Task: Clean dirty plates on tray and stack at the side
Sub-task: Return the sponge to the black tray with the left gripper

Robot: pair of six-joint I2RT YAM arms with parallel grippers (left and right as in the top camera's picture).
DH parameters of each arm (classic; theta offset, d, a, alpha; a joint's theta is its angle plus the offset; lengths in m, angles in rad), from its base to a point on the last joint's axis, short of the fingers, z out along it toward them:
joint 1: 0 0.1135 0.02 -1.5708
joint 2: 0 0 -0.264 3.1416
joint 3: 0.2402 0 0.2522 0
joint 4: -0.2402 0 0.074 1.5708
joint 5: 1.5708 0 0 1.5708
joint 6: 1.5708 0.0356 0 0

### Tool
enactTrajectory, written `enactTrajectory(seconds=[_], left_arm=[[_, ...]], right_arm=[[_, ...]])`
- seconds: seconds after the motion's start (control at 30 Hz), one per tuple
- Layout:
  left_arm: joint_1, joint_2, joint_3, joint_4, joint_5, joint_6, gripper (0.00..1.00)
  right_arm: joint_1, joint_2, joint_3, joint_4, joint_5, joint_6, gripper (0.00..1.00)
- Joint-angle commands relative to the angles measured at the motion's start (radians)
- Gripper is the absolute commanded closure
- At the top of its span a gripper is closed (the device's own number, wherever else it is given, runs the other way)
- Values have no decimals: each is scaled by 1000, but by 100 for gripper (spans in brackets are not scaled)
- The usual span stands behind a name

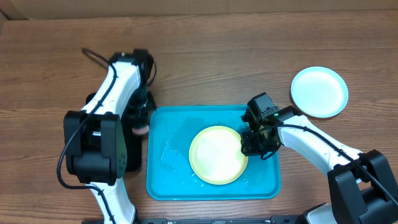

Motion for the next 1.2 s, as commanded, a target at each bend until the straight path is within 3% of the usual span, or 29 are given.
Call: enactTrajectory(seconds=[0.0,0.53,0.57,0.67,0.73,0.93,0.97,1.17], left_arm=[[18,13,-121,62,58,-44,96],[147,13,-163,145,58,18,95],[147,13,-163,147,57,24,92],[147,13,-163,153,57,32,59],[147,13,-162,157,54,37,47],[147,13,-114,128,54,51,36],[147,11,-97,114,54,51,31],[141,11,35,10,54,71,26]], right_arm=[[-5,2,23,-8,3,-21,96],[-5,2,23,-39,3,-24,96],[-5,2,23,-39,3,-23,96],[-5,2,23,-42,3,-23,96],[-5,2,23,-48,3,-23,96],[-5,2,23,-63,3,-23,96],[-5,2,23,-63,3,-23,96],[-5,2,23,-63,3,-23,96]])
